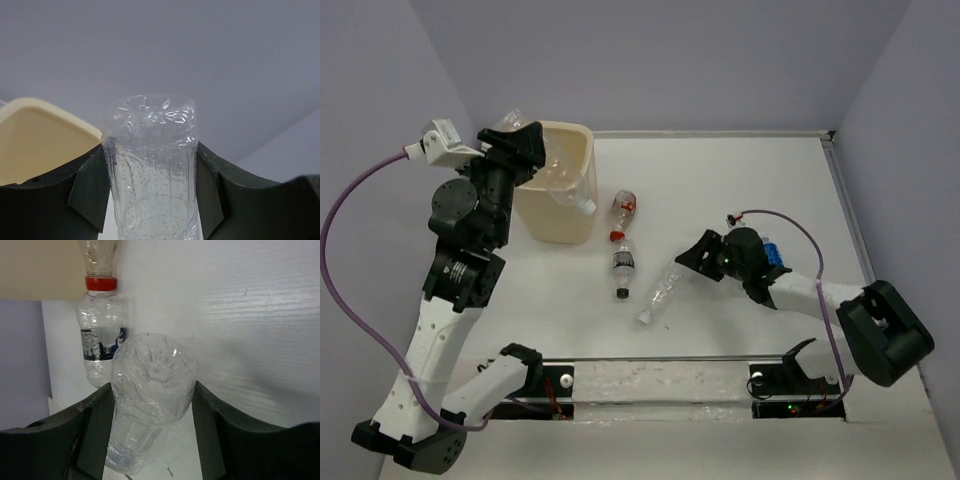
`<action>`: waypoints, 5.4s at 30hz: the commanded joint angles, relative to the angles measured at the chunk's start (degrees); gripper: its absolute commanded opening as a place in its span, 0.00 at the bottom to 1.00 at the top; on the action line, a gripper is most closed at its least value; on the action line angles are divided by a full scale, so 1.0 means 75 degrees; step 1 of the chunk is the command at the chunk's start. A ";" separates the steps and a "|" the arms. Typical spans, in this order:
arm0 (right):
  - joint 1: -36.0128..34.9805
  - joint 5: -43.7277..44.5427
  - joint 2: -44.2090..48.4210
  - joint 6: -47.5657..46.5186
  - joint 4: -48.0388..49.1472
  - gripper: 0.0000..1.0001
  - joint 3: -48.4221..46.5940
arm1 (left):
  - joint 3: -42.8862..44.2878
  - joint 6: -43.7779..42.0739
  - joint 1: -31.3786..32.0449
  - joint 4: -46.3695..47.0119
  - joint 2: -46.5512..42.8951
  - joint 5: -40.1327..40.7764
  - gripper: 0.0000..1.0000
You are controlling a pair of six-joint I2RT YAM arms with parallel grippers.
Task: Put the plastic bottles in the bin
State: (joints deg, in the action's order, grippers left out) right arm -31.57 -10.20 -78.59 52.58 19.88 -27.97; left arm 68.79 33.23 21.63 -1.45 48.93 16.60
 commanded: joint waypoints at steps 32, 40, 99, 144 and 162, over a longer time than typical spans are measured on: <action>-0.0665 0.0937 -0.1167 -0.3995 -0.1454 0.32 -0.8571 | -0.0240 -0.1139 -0.1126 0.0500 0.0873 -0.0484 0.99; -0.1240 0.1020 -0.3792 -0.4982 -0.1994 0.32 -1.2451 | -0.2889 -0.0600 -0.1126 -0.1235 -0.0979 -0.3030 0.96; 0.1328 0.2743 0.1046 -0.3799 -0.5522 0.80 -0.1920 | -0.3947 0.0186 0.2413 0.0206 0.1589 -0.0679 0.50; -0.2071 0.0188 -0.1145 -0.4315 -0.2908 0.24 -0.7237 | 0.0403 -0.1654 -0.0575 0.0206 0.1202 0.0788 0.99; -0.2224 -0.0598 -0.6935 -0.4280 -0.3799 0.70 -1.5513 | -0.3193 -0.0517 -0.0575 -0.2209 -0.2702 -0.0689 0.96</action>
State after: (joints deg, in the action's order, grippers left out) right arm -47.68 -12.58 -127.98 19.49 -7.25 -138.80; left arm 48.16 27.22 17.52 -15.22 31.03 16.56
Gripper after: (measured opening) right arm 0.608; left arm 0.967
